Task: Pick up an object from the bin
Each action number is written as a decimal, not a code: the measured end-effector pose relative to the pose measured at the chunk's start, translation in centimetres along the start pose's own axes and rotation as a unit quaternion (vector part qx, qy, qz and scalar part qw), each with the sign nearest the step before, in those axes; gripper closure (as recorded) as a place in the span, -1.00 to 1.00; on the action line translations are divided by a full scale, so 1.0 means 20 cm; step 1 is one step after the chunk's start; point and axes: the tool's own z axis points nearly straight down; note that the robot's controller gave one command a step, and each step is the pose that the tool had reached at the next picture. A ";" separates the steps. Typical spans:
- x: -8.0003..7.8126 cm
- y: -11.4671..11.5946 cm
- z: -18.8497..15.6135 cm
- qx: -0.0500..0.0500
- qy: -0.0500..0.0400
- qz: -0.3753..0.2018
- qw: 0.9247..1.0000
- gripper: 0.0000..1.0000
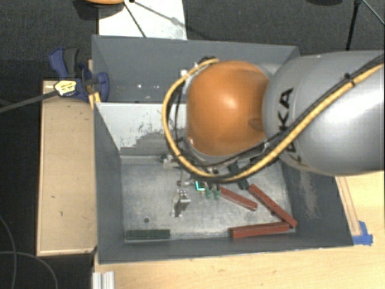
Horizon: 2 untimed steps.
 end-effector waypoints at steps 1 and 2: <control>-0.01 -0.01 -0.02 -0.001 -0.004 0.002 1.000 -1.00; -0.01 0.00 -0.01 -0.001 -0.004 -0.002 1.000 -1.00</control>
Offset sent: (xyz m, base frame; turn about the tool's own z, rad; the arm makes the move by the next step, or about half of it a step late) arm 0.0157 0.0193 -0.1085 -0.2475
